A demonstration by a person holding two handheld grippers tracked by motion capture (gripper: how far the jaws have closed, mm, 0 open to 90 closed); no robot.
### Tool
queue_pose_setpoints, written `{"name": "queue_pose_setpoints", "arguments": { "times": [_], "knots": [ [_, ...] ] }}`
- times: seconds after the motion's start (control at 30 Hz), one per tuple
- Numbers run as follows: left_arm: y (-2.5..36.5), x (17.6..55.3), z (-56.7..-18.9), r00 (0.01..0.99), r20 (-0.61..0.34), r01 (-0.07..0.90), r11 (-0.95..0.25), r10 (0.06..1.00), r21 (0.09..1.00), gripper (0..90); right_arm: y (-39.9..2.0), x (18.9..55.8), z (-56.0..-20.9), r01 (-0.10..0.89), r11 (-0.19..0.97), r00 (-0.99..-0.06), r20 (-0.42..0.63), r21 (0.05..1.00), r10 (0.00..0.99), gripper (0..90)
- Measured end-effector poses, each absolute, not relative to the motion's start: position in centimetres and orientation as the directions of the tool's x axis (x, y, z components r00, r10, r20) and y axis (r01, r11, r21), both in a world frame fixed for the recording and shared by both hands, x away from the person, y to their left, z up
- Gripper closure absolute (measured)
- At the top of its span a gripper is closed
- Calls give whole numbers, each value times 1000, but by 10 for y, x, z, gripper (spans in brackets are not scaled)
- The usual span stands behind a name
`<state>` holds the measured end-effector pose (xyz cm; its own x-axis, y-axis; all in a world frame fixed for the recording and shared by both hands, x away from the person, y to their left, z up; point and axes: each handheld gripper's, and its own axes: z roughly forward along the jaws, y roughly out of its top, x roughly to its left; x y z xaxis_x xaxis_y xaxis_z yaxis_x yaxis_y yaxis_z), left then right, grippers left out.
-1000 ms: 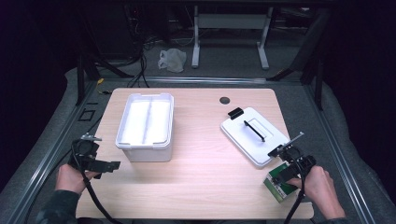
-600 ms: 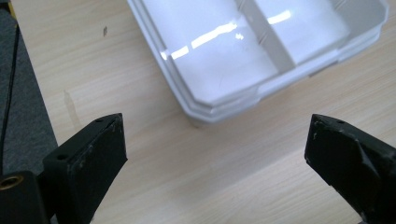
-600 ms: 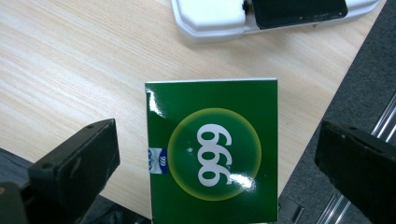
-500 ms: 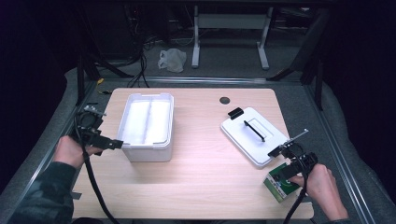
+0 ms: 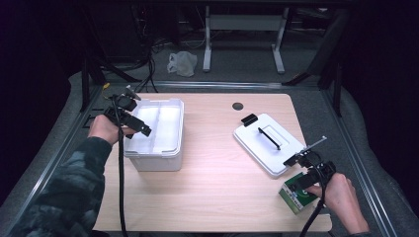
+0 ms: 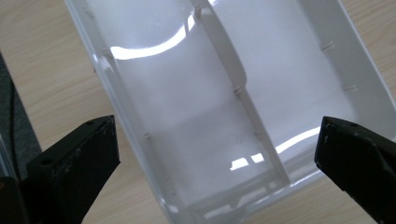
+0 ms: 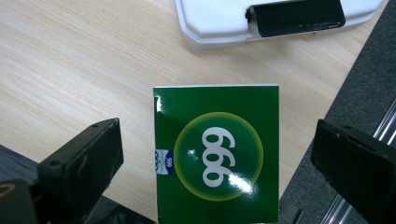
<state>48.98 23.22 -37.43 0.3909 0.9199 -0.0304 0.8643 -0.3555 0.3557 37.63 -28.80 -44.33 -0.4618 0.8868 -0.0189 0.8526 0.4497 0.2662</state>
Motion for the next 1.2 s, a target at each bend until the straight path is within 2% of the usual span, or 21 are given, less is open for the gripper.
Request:
{"name": "queue_pose_setpoints", "arguments": {
  "times": [0.07, 0.13, 0.37, 0.5, 0.53, 0.63, 0.7, 0.73, 1.03, 1.2],
  "knots": [
    [229, 494, -377, 384, -29, 869, -350, 923, 350, 6, -288, 376, -444, 853, 451, -463, -19, 263, 886, 23],
    [221, 506, -383, 370, -44, 881, -335, 928, 335, 56, -287, 377, -444, 851, 457, -469, -19, 260, 883, 26],
    [207, 525, -395, 338, -63, 902, -304, 939, 306, 270, -289, 377, -443, 852, 450, -463, -15, 268, 886, 29],
    [202, 531, -400, 321, -69, 910, -287, 945, 299, 350, -290, 376, -442, 853, 447, -462, -8, 270, 887, 34],
    [199, 534, -403, 309, -72, 915, -276, 948, 294, 421, -290, 376, -441, 852, 447, -462, -8, 272, 887, 38],
    [196, 536, -407, 309, -67, 918, -279, 949, 281, 492, -291, 376, -440, 852, 445, -461, -7, 277, 887, 40],
    [194, 538, -410, 297, -57, 922, -271, 953, 276, 508, -291, 376, -440, 853, 442, -458, -8, 278, 889, 42],
    [193, 540, -413, 289, -50, 925, -266, 956, 272, 554, -291, 376, -440, 853, 441, -457, -9, 280, 889, 44],
    [189, 541, -420, 292, -10, 923, -279, 956, 265, 735, -291, 376, -442, 853, 443, -461, -1, 274, 888, 45],
    [188, 541, -420, 289, 21, 923, -284, 957, 258, 786, -291, 376, -441, 853, 441, -459, -1, 281, 889, 47]
  ]
}}
